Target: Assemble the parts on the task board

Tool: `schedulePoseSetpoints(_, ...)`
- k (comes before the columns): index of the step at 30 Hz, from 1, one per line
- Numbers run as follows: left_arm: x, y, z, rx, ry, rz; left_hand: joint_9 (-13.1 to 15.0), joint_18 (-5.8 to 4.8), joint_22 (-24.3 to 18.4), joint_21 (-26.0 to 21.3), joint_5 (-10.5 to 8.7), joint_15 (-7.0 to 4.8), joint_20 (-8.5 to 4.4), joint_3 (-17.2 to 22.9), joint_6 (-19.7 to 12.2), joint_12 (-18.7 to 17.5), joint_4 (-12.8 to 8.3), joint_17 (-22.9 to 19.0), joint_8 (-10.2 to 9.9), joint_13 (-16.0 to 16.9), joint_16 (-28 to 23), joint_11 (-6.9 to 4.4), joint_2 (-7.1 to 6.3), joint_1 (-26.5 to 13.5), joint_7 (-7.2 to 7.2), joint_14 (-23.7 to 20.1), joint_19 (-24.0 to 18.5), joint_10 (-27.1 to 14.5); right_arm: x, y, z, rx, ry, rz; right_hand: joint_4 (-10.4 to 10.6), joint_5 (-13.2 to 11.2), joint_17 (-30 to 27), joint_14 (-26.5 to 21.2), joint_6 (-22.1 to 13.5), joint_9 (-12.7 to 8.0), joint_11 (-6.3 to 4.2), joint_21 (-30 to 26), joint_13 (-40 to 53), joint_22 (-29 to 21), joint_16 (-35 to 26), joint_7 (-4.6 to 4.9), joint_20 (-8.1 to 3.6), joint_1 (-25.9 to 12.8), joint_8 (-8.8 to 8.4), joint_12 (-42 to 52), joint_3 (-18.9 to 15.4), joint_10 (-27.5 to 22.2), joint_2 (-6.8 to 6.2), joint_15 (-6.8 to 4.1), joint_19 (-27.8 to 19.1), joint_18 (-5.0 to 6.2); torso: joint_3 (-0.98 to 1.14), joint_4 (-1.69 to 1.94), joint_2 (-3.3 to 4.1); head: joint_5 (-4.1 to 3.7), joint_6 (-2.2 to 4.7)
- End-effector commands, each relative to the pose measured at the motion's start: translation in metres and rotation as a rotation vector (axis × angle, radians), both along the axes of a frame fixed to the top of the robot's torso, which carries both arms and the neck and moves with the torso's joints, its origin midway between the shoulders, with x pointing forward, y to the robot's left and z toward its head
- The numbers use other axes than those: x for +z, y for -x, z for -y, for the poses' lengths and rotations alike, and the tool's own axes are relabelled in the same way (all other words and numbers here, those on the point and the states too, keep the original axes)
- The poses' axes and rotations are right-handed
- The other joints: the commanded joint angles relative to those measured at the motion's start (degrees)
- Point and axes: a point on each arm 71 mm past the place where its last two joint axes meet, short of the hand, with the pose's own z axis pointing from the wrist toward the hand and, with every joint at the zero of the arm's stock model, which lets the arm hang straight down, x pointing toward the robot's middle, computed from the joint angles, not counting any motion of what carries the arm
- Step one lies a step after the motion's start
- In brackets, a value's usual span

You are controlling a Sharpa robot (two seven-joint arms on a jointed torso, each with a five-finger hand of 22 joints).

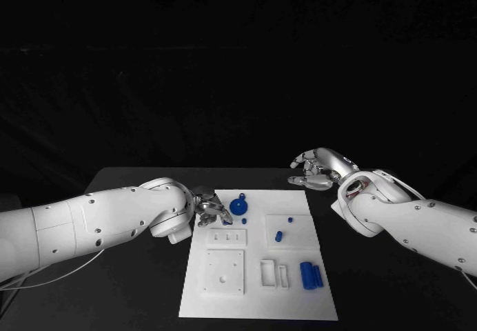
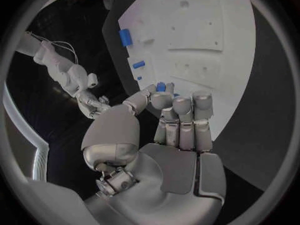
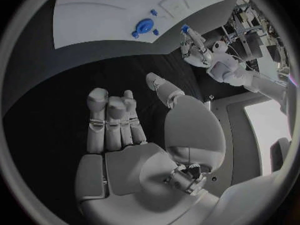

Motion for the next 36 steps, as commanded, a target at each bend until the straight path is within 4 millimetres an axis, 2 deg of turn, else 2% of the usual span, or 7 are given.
schedulePoseSetpoints(1, -0.004, -0.002, 0.002, -0.023, -0.079, -0.001, 14.5, 1.51, 1.3, 0.8, 0.02, -3.45, -5.91, 0.4, 4.9, 0.4, 0.2, 0.1, -0.3, 0.8, 0.8, -2.24, 0.56, -0.2, -4.23, 3.7, 0.7, -2.2, 0.002, -0.001, 0.000, 0.008, -0.019, -0.010, 0.4, 0.4, 0.1, -0.1, -0.1, 0.1, -0.18, -0.3, -0.1, 0.1, -0.2, 0.40, 0.15, 0.6, 0.26, 0.2, 0.0, -0.2, 0.20, -0.36, 0.0, 3.88, 0.01, 0.05, -0.05, 0.08, -0.42)
schedulePoseSetpoints(5, -0.009, -0.005, 0.002, -0.003, -0.084, 0.008, 15.3, 1.97, 1.3, 1.7, 0.52, -3.63, -5.83, 0.5, 5.2, 0.7, 0.2, 0.2, -0.3, 1.8, 1.8, -2.41, 0.51, -0.4, -4.40, 3.8, 0.9, -2.2, 0.005, -0.003, 0.000, 0.004, -0.019, -0.007, 0.4, 0.5, 0.1, -0.1, -0.1, 0.1, -0.18, -0.3, -0.1, 0.1, -0.2, 0.40, 0.16, 0.6, 0.26, 0.3, 0.0, -0.2, 0.21, -0.36, 0.0, 3.88, -0.04, -0.03, 0.05, 0.18, -0.59)
schedulePoseSetpoints(9, -0.013, -0.006, 0.003, 0.005, -0.081, 0.012, 15.8, 2.09, 1.3, 2.1, 1.99, -3.70, -5.70, 0.6, 5.6, 0.9, 0.0, 0.3, -0.3, 2.3, 2.4, -2.51, 0.36, -0.5, -4.52, 3.6, 0.5, -2.0, 0.006, -0.004, 0.001, 0.003, -0.021, -0.006, 0.5, 0.6, 0.1, -0.1, -0.1, 0.1, -0.18, -0.3, -0.1, 0.1, -0.2, 0.40, 0.16, 0.6, 0.26, 0.3, -0.1, -0.2, 0.23, -0.36, 0.0, 3.88, -0.03, -0.08, 0.10, 0.37, -0.71)
schedulePoseSetpoints(15, -0.022, -0.006, 0.006, 0.008, -0.082, 0.011, 16.4, 2.21, 1.3, 2.7, 2.56, -3.78, -5.64, 0.6, 6.0, 1.0, 0.0, 0.5, -0.3, 2.7, 3.1, -2.66, 0.38, -0.9, -4.67, 3.5, 0.1, -1.7, 0.006, -0.005, 0.000, 0.004, -0.022, -0.005, 0.5, 0.7, 0.1, -0.1, -0.1, 0.1, -0.19, -0.3, -0.2, 0.1, -0.2, 0.40, 0.16, 0.6, 0.27, 0.3, -0.1, -0.3, 0.25, -0.36, 0.0, 3.88, 0.02, -0.07, 0.18, 0.24, -1.03)
schedulePoseSetpoints(21, -0.030, -0.004, 0.010, -0.001, -0.083, -0.005, 16.9, 2.34, 1.2, 3.2, 3.68, -3.97, -5.62, 0.6, 6.6, 1.3, 0.0, 0.6, -0.2, 3.1, 3.9, -2.85, 0.50, -1.2, -4.87, 3.6, 0.0, -1.3, 0.006, -0.005, -0.001, 0.006, -0.022, -0.007, 0.5, 0.8, 0.1, -0.2, -0.1, 0.1, -0.19, -0.3, -0.2, 0.1, -0.2, 0.39, 0.17, 0.6, 0.28, 0.3, -0.1, -0.3, 0.25, -0.36, 0.0, 3.88, -0.06, -0.05, 0.20, 0.13, -1.35)
schedulePoseSetpoints(26, -0.034, -0.003, 0.010, -0.006, -0.083, -0.005, 17.5, 2.50, 1.2, 3.8, 5.48, -4.10, -5.61, 0.6, 7.0, 1.5, -0.2, 0.5, -0.3, 3.2, 4.6, -3.01, 0.69, -1.8, -5.03, 3.6, -0.1, -1.1, 0.006, -0.005, -0.001, 0.006, -0.021, -0.007, 0.6, 1.1, 0.1, -0.2, -0.1, 0.1, -0.18, -0.4, -0.3, 0.2, -0.3, 0.40, 0.18, 0.6, 0.28, 0.3, -0.2, -0.3, 0.28, -0.36, 0.0, 3.88, -0.01, -0.04, 0.12, 0.13, -1.68)
schedulePoseSetpoints(36, -0.037, -0.005, 0.009, -0.002, -0.085, -0.010, 17.6, 2.57, 1.1, 3.9, 6.01, -4.09, -5.59, 0.6, 7.0, 1.4, -0.2, 0.4, -0.6, 3.2, 4.6, -2.98, 0.82, -2.1, -5.00, 3.5, -0.2, -1.1, 0.006, -0.005, -0.001, 0.004, -0.021, -0.008, 0.9, 2.5, 0.1, -0.2, -0.1, 0.1, -0.18, -0.4, -0.6, 0.3, -0.3, 0.40, 0.20, 0.7, 0.27, 0.5, -0.3, -0.5, 0.33, -0.36, 0.0, 3.88, -0.02, 0.00, 0.08, -0.02, -1.72)
